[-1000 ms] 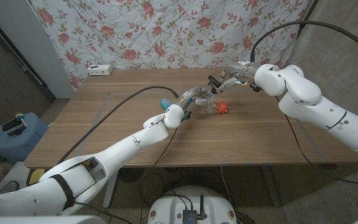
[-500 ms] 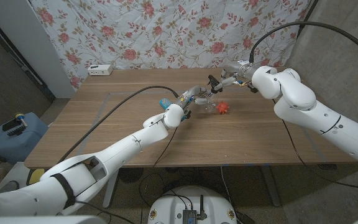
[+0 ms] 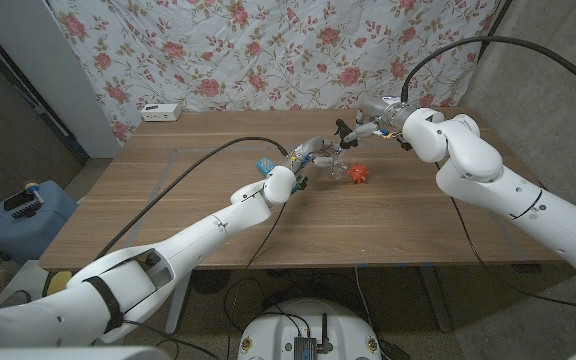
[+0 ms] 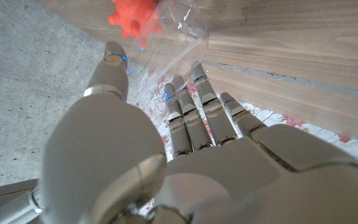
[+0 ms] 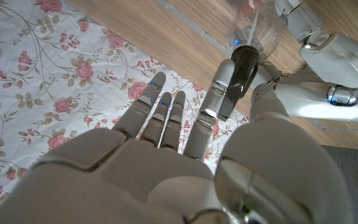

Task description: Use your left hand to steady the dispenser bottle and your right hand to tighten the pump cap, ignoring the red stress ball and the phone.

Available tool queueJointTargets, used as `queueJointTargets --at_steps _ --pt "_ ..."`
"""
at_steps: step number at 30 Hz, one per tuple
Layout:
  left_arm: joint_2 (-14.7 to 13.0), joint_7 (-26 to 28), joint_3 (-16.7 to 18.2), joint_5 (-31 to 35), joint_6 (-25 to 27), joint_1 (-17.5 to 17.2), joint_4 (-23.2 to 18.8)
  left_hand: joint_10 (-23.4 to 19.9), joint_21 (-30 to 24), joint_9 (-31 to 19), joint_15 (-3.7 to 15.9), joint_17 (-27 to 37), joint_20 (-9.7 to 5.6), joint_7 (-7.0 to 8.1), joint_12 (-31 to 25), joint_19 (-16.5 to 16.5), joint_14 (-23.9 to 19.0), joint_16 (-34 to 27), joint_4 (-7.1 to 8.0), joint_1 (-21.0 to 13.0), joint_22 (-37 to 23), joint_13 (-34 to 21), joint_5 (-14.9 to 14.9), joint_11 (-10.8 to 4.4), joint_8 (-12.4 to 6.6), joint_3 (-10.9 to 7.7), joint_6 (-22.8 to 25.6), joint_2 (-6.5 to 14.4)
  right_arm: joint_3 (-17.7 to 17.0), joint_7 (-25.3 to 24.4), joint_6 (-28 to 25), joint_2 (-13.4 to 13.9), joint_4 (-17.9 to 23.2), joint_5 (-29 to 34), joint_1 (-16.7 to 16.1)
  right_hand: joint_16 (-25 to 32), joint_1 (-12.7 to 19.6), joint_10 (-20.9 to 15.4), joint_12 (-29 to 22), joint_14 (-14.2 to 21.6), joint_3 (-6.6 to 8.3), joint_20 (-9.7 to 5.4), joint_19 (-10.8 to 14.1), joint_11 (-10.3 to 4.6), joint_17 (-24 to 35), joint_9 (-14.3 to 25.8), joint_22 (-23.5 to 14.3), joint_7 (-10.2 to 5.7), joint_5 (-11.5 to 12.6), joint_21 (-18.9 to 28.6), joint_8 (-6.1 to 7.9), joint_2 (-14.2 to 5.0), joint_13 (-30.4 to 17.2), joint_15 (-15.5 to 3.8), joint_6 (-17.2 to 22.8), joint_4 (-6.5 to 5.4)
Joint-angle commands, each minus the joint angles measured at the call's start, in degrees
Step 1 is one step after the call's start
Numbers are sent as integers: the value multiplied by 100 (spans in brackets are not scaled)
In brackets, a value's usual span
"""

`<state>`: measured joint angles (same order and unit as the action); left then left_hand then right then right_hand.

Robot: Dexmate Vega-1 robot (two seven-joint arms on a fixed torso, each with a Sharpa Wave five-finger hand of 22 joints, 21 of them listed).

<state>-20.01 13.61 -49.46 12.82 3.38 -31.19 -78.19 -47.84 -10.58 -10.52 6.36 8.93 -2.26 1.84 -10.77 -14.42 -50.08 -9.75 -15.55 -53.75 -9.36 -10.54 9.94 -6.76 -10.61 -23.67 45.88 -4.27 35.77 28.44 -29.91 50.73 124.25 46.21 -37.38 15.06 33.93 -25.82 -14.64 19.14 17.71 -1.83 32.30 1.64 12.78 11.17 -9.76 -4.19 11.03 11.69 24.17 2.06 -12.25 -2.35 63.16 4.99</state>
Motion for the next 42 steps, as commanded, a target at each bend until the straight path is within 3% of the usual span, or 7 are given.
queueJointTargets --at_steps 1,12,24,35,42 --pt "32 16 -13 -11 -13 19 49 -146 -1 -33 398 30 -510 213 -34 1 -68 -30 654 274 -15 -15 29 -92 -19 -704 390 448 49 -105 -260 -68 32 191 -62 37 14 -58 -21 68 4 0 49 6 -1 10 -22 -6 -17 35 43 -49 2 -137 132 60" --pt "52 47 -20 -11 -3 17 67 -150 -2 -33 399 27 -505 220 -36 -3 -58 -23 655 274 -15 -15 30 -89 -20 -708 393 448 116 -217 -553 -212 -22 378 -96 84 9 -270 -53 226 18 29 173 -2 6 -7 -25 -11 -34 52 107 -163 13 -203 473 89" --pt "57 52 -17 -25 -28 33 97 -151 -2 -33 402 31 -506 216 -37 -2 -63 -29 654 267 -15 -15 32 -90 -18 -713 385 457 -26 -377 -447 -64 98 330 -164 80 -122 -293 -31 247 -38 45 141 -19 15 -12 -26 -8 -59 22 25 -152 18 -214 361 54" --pt "32 -5 -14 -34 -45 77 115 -150 -2 -33 404 32 -510 188 -36 -4 -71 -33 653 268 -15 -14 31 -86 -24 -710 400 456 -291 -622 7 192 141 42 -256 -11 -153 -124 106 105 -78 45 -106 -46 6 -2 -25 -77 -51 -73 -261 -143 22 -242 -178 126" --pt "25 -81 -22 -45 -106 144 179 -149 -2 -33 411 33 -506 192 -35 -6 -77 -35 654 268 -15 -14 30 -82 -25 -708 406 455 -418 -692 493 405 59 -203 -228 -102 68 26 205 -30 -20 15 -212 -94 -25 16 -22 -178 -12 -87 -479 -143 19 -245 -645 297"
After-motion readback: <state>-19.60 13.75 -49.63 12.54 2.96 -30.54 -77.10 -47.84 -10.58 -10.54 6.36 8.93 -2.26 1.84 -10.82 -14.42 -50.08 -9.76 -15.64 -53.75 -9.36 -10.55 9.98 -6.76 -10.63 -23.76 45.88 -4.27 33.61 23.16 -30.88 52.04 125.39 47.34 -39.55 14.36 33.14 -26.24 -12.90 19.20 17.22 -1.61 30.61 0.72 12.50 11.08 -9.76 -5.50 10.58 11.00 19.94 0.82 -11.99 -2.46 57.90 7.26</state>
